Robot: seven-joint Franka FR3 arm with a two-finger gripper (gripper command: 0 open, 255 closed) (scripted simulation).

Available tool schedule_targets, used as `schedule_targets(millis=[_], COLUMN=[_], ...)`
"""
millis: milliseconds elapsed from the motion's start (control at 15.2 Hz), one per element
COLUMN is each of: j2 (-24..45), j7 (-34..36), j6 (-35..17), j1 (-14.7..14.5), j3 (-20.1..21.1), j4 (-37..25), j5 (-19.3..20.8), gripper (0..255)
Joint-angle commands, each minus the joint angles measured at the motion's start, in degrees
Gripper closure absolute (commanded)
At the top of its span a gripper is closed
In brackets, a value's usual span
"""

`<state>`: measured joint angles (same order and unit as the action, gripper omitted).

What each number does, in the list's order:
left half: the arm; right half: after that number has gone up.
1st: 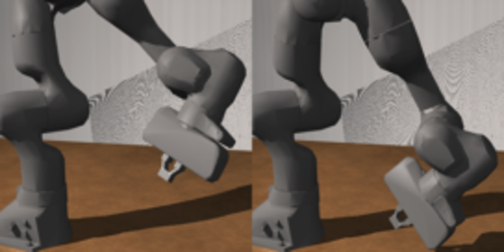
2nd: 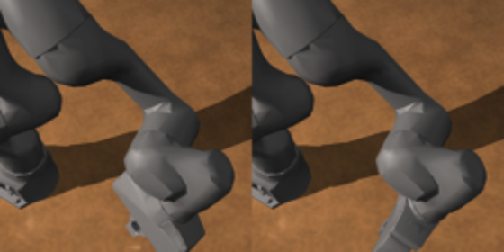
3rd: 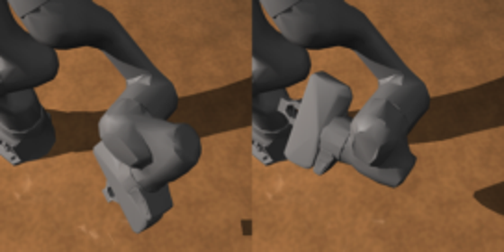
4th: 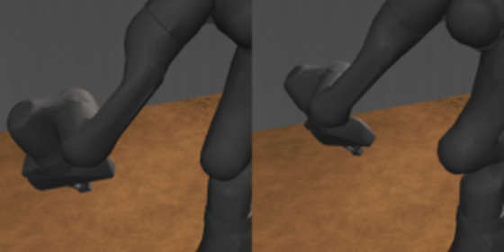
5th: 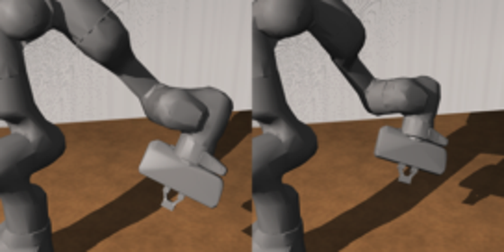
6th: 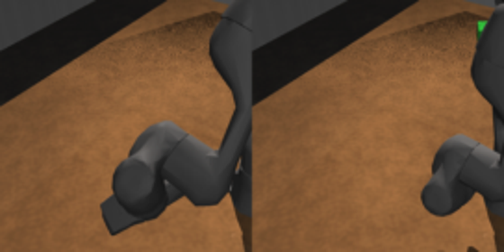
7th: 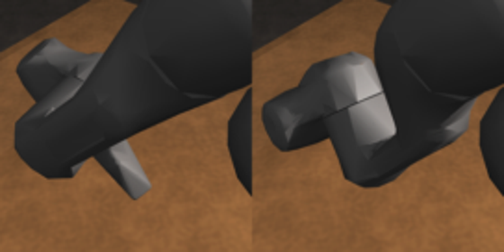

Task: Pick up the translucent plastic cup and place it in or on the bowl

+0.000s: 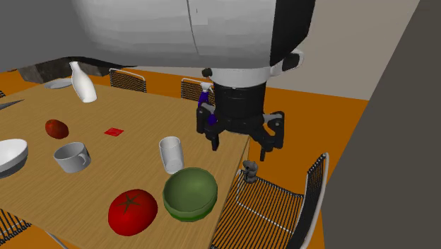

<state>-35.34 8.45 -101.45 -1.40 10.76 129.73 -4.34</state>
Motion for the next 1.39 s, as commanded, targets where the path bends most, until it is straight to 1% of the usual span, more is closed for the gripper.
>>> schedule_targets(millis=[0,330,660,990,1320], j2=[2.91,11.88,21.92,33.04,45.04], j7=[2.54,8.25,14.38,20.99,27.52], j6=[-1.52,-4.94,-7.58,-9.07,-8.97], j1=[-0.45,-0.99,-1.47,-2.65,-5.45], j3=[2.21,7.08,11.63,15.32,17.40], j4=[-0.80,-4.86,-10.56,-17.99,-27.40], j5=[-0.77,-1.19,0.16,3.48,8.19], gripper=[0,0,0,0,0])
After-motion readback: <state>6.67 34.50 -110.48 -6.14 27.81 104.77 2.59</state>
